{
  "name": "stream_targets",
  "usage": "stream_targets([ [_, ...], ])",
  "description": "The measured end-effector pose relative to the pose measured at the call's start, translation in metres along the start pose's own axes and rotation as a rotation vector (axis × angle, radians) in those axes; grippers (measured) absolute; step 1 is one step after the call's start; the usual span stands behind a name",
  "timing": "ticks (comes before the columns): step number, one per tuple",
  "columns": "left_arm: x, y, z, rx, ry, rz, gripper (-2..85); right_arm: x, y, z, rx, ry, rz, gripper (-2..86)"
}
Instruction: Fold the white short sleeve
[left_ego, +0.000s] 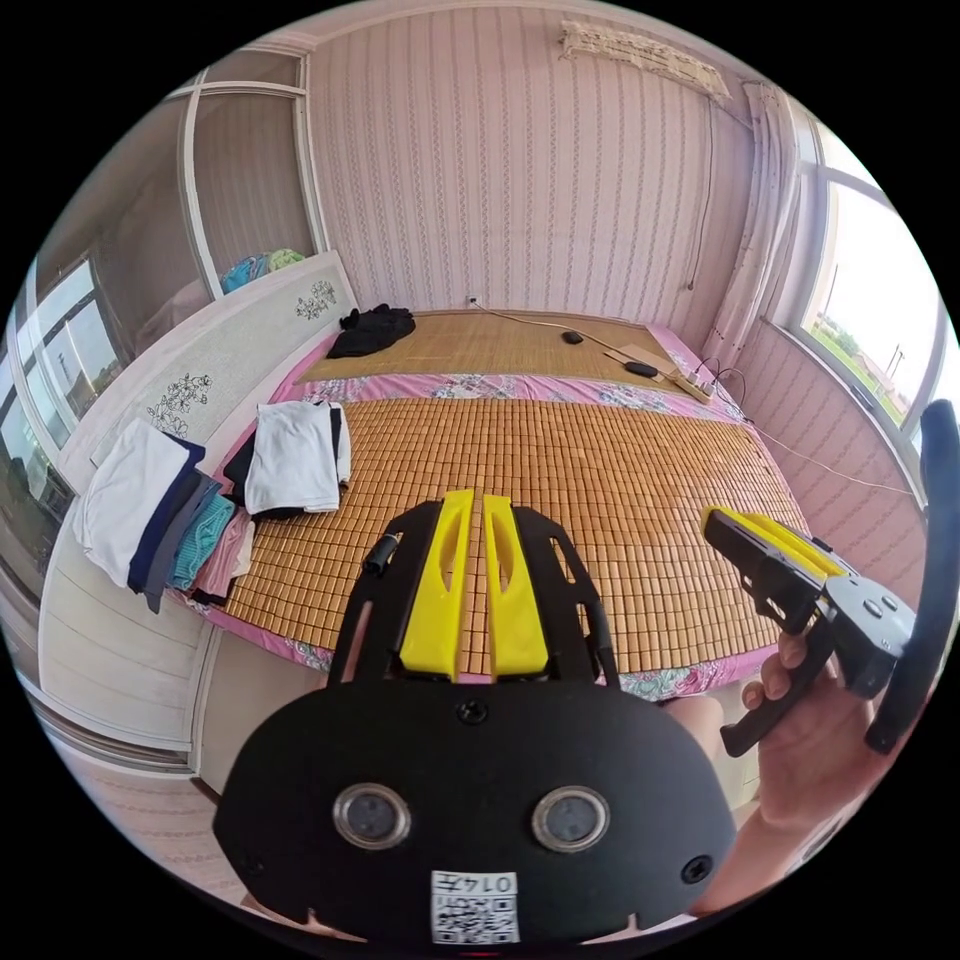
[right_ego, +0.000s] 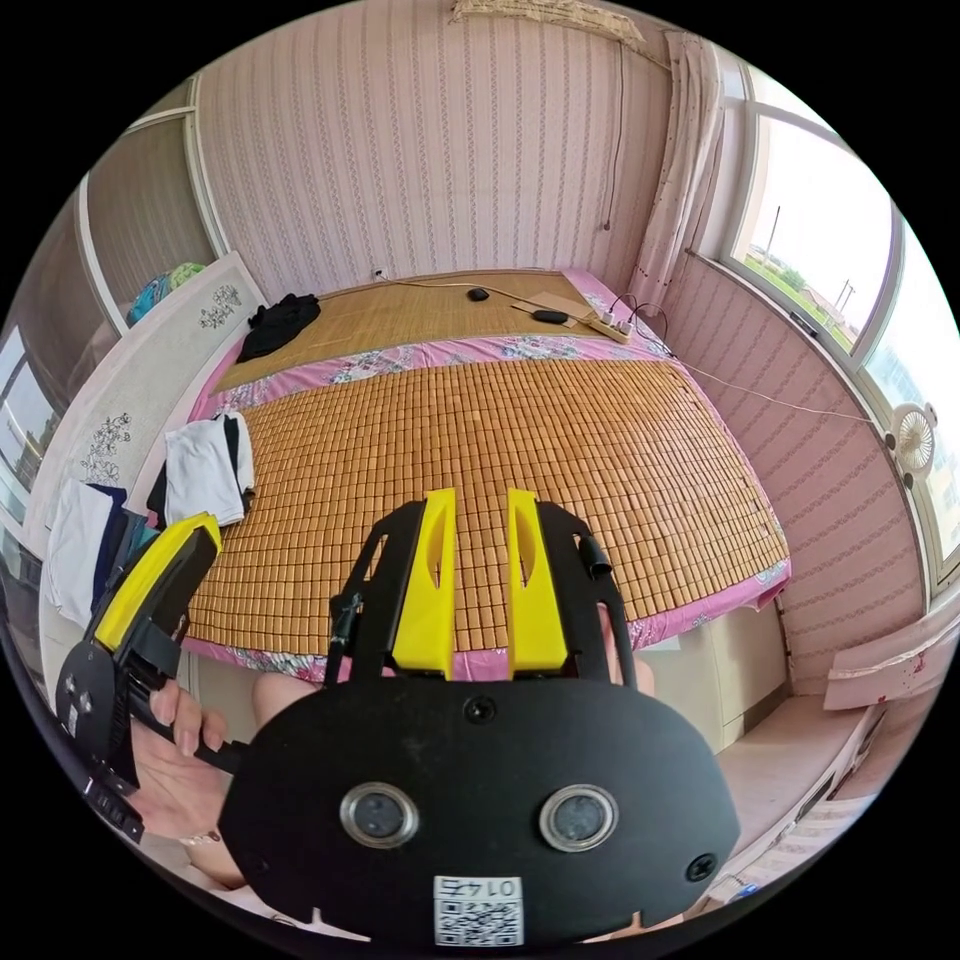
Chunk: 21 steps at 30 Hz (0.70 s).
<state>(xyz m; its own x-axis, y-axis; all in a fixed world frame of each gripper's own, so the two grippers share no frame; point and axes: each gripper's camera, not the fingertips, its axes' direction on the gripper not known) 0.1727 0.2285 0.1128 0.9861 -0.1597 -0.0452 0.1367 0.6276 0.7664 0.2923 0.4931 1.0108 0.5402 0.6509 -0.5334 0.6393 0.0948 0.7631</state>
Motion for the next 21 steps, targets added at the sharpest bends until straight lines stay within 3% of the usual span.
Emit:
stream_targets([
  [21, 0.003, 0.004, 0.024, -0.03, 0.022, -0.021, -0.3, 0.019, 0.008, 0.0, 0.001, 0.008, -0.017, 8.1],
])
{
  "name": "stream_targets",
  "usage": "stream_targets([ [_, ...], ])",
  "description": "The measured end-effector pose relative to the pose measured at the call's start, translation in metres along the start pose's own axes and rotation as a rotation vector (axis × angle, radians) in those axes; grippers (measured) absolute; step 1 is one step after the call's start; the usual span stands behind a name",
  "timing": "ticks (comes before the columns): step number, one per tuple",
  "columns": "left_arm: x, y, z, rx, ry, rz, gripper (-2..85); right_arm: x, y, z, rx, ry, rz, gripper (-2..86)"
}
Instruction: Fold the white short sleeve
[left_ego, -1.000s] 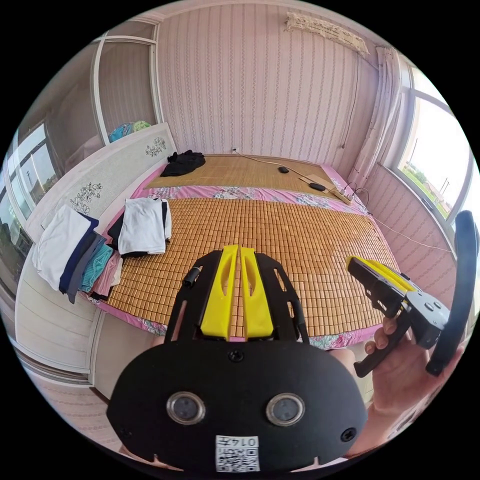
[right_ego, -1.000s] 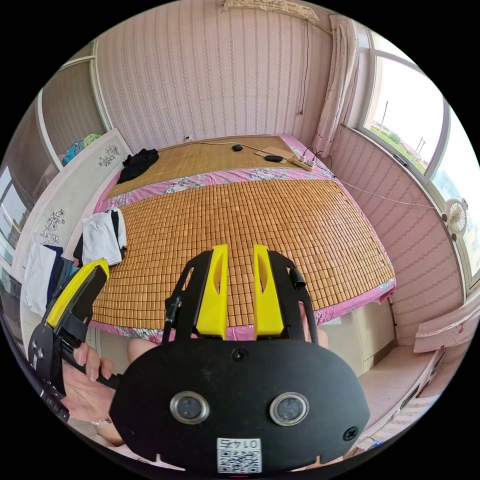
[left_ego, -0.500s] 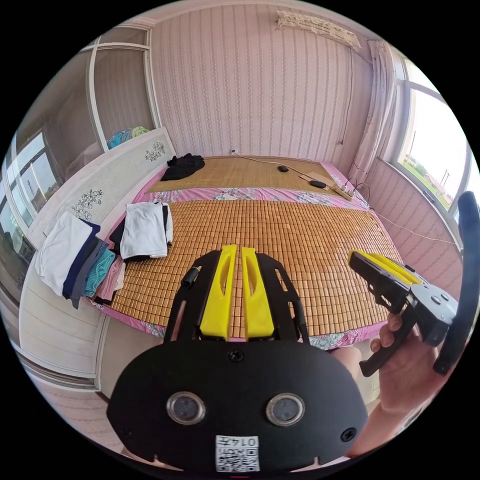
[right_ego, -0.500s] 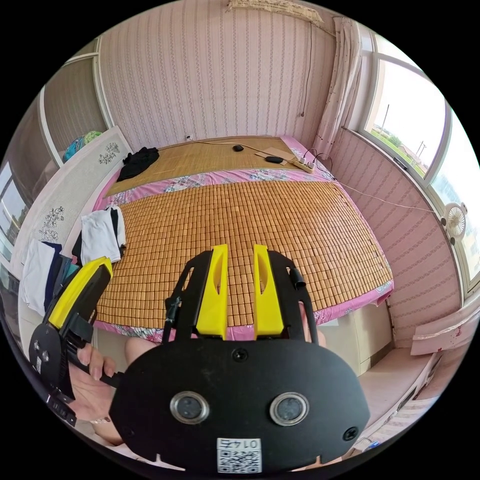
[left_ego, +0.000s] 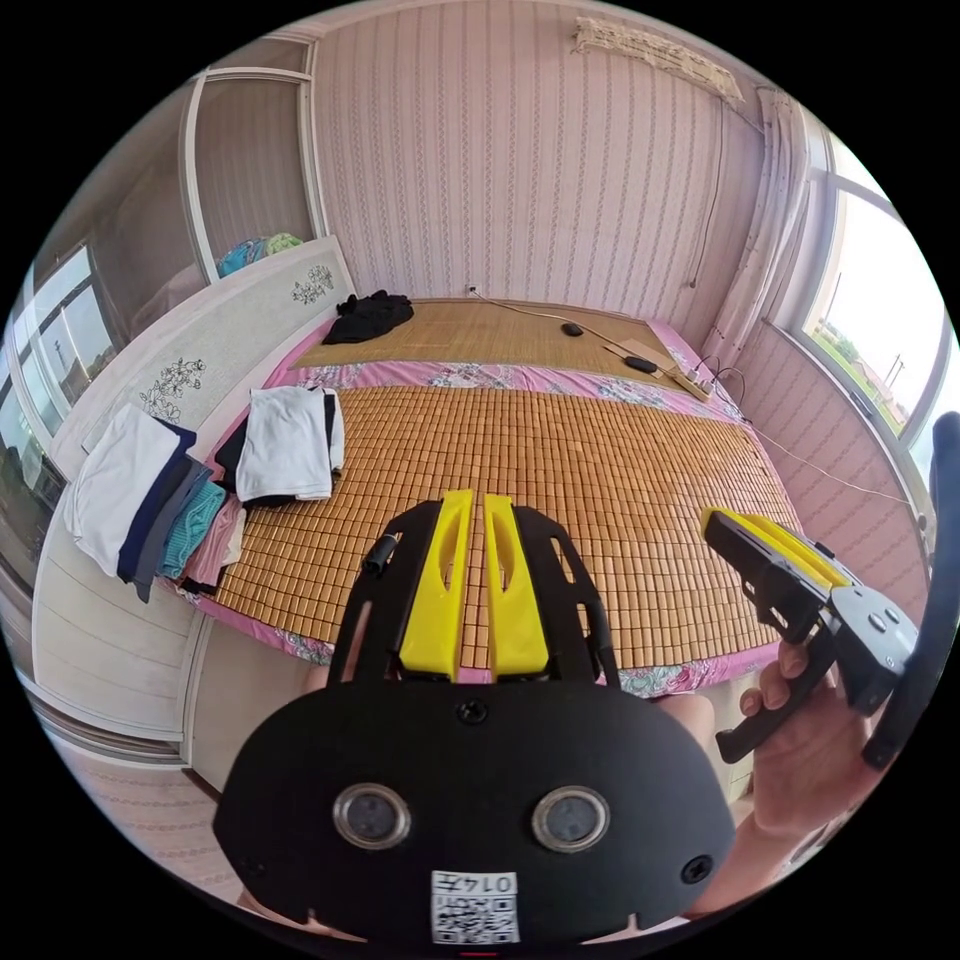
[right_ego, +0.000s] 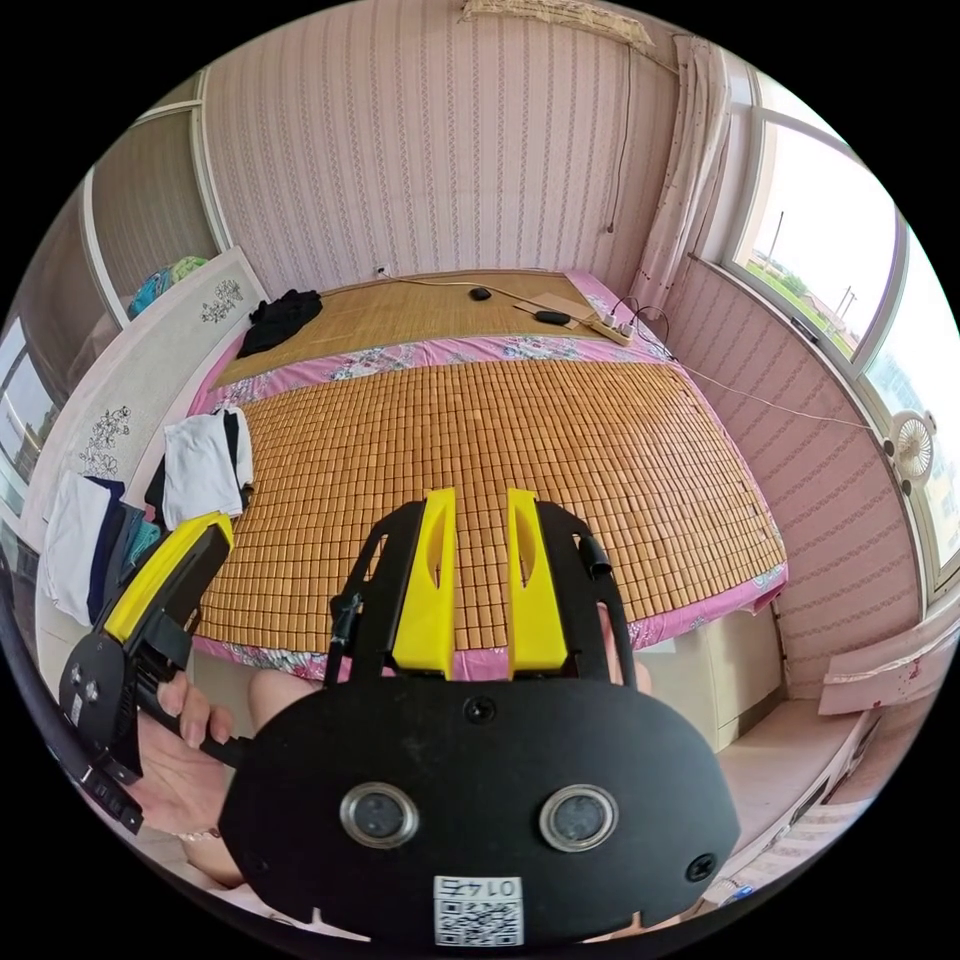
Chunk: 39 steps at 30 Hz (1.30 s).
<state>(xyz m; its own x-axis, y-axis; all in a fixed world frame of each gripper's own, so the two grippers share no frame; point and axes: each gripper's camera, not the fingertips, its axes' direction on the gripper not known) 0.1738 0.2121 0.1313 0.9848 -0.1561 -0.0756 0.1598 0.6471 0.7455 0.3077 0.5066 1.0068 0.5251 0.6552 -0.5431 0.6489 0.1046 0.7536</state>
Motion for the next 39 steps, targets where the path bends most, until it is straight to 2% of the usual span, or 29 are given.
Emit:
stream_targets([
  [23, -0.005, -0.001, 0.007, 0.008, -0.013, 0.022, -0.7, 0.013, -0.006, 0.01, -0.001, 0.011, -0.007, 8.1],
  [31, -0.011, -0.005, 0.004, 0.004, -0.007, 0.024, -0.8, 0.014, -0.011, 0.015, -0.005, 0.078, -0.003, 8.2],
  [39, -0.02, -0.009, 0.007, 0.049, -0.003, -0.002, -0.9, 0.015, -0.01, 0.021, 0.026, -0.012, -0.022, 7.7],
])
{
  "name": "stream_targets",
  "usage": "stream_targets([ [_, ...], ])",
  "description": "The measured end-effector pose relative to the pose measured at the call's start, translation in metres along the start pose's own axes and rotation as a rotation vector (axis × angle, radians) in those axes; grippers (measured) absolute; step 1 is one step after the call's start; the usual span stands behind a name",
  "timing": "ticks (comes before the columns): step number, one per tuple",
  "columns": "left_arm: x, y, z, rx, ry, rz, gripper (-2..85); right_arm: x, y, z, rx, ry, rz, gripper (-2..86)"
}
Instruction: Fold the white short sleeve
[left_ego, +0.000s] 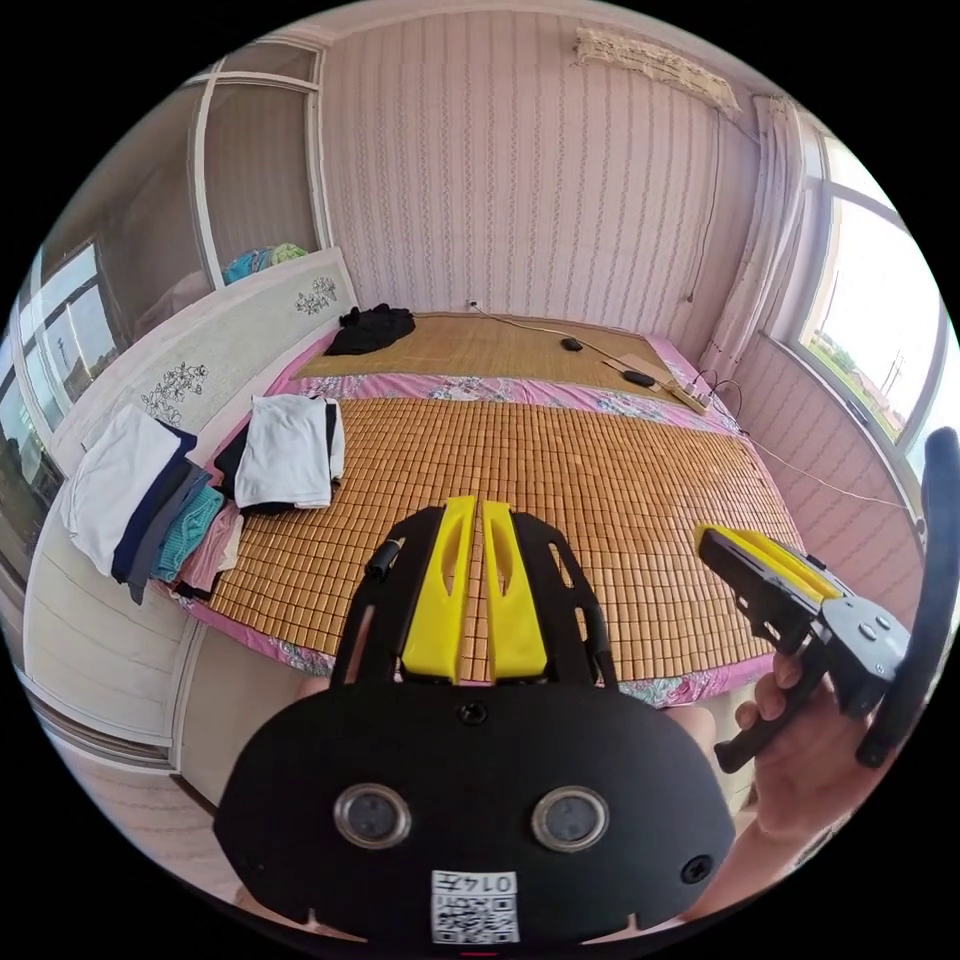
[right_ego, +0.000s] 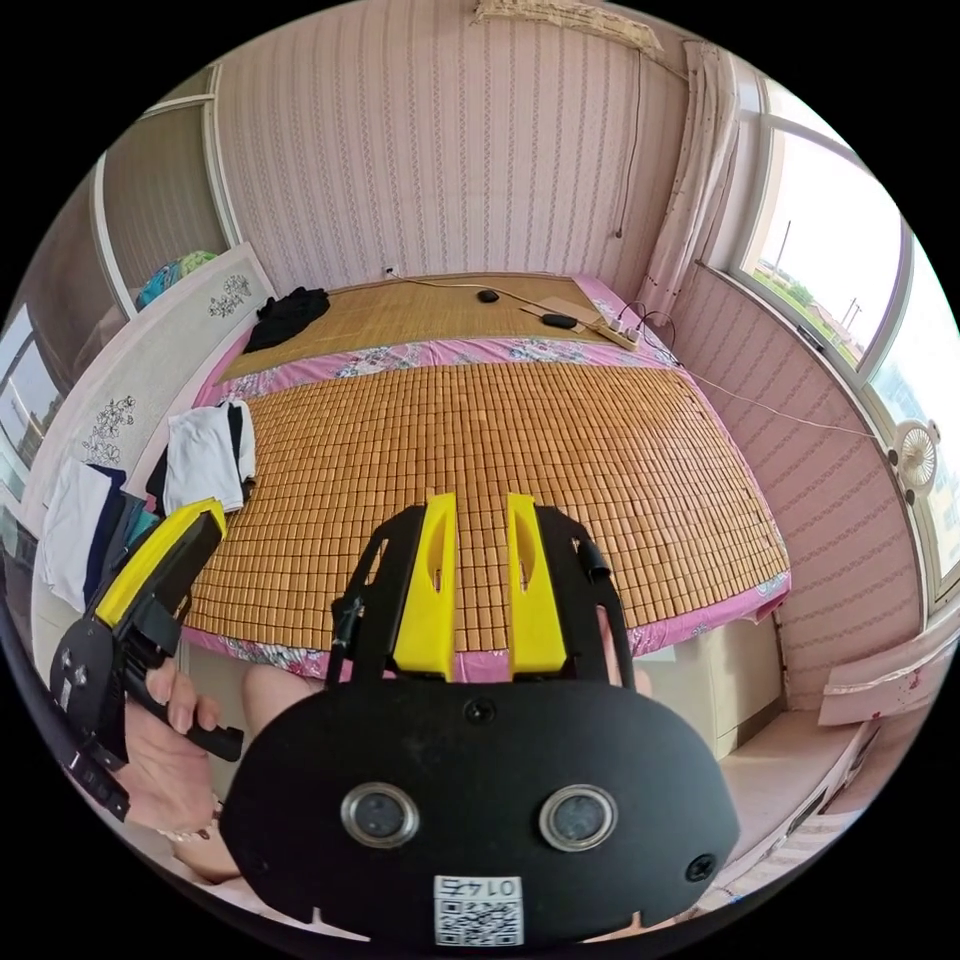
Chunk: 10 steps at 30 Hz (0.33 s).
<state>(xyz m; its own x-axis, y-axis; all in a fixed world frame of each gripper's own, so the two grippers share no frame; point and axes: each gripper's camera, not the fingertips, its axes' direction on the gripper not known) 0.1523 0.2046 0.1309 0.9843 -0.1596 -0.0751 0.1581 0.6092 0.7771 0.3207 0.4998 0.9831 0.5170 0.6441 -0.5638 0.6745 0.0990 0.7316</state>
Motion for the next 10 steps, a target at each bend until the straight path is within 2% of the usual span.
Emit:
stream_targets([
  [4, -0.008, -0.004, 0.006, -0.002, 0.01, -0.027, -0.7, 0.002, 0.001, 0.005, 0.021, 0.01, 0.012, 7.2],
  [7, -0.008, -0.007, 0.012, -0.068, 0.01, -0.034, 0.1, 0.0, -0.002, 0.013, -0.055, -0.015, 0.012, 8.0],
  [10, -0.004, -0.01, 0.017, -0.09, -0.012, -0.014, 4.0, -0.002, -0.002, 0.016, -0.064, -0.022, 0.01, 8.7],
])
